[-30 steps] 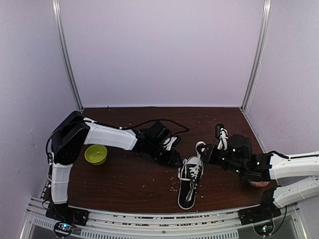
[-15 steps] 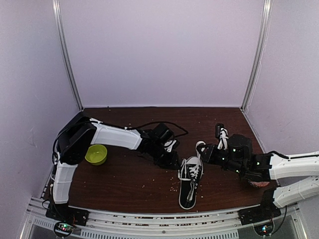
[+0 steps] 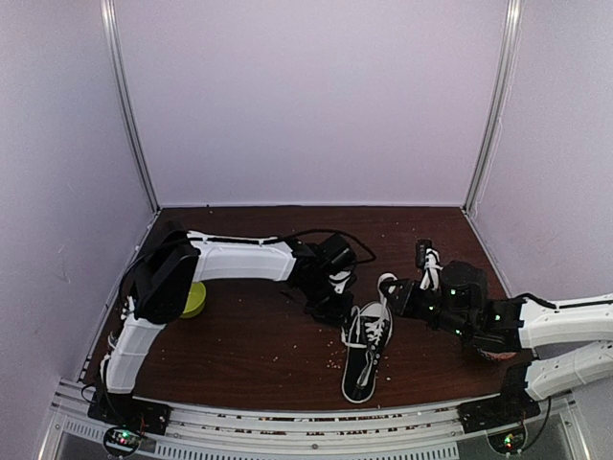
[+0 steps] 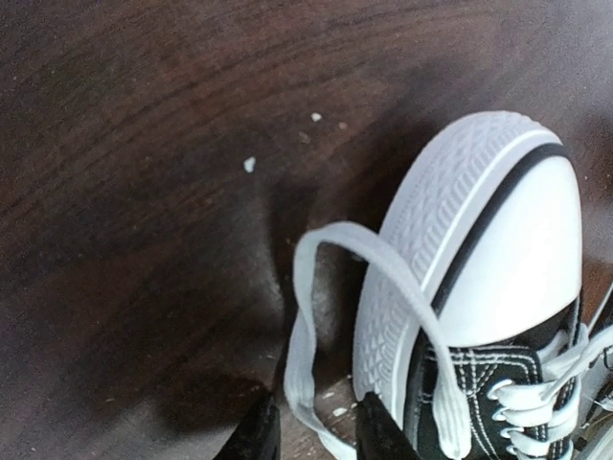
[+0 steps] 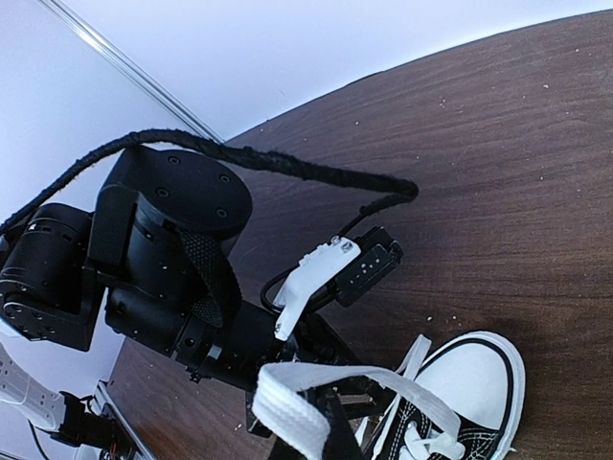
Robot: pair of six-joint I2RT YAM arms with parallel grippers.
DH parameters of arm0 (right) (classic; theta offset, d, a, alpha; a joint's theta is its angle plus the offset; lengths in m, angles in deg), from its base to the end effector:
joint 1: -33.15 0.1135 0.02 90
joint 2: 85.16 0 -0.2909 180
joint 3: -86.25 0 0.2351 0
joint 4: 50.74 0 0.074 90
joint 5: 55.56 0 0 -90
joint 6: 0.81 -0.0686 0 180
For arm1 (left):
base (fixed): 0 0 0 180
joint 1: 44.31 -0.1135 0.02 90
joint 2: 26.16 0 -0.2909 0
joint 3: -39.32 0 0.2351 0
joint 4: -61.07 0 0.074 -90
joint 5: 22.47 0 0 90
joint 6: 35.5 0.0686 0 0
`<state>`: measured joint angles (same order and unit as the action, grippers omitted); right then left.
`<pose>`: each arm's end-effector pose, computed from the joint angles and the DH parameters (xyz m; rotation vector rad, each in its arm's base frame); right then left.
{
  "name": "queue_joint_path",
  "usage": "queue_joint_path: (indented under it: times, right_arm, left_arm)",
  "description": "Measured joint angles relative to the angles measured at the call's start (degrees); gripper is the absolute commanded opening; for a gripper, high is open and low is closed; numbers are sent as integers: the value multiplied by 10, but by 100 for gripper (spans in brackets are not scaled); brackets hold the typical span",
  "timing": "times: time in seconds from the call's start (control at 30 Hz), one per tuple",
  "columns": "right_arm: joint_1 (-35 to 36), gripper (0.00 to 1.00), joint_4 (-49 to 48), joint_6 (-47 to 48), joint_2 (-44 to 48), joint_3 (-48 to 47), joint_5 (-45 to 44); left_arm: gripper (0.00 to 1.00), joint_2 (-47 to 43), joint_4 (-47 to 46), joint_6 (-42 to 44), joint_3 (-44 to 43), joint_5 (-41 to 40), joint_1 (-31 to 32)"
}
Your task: Tie the shoes
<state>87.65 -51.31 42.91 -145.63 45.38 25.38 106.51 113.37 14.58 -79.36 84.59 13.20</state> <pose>0.1436 0.1827 0.2415 -0.0312 2.0390 1.0154 0.2524 -0.4337 0.1428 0.5508 2.9436 -0.7683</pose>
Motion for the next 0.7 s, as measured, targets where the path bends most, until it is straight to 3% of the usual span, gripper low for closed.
queue_joint_path:
  times: [0.3, 0.7]
  right_arm:
    - [0, 0, -8, 16, 14, 2, 0]
    - [0, 0, -49, 19, 9, 14, 16]
  left_arm:
    - [25, 18, 81, -1, -49, -39, 14]
    - [0, 42, 131, -5, -93, -56, 18]
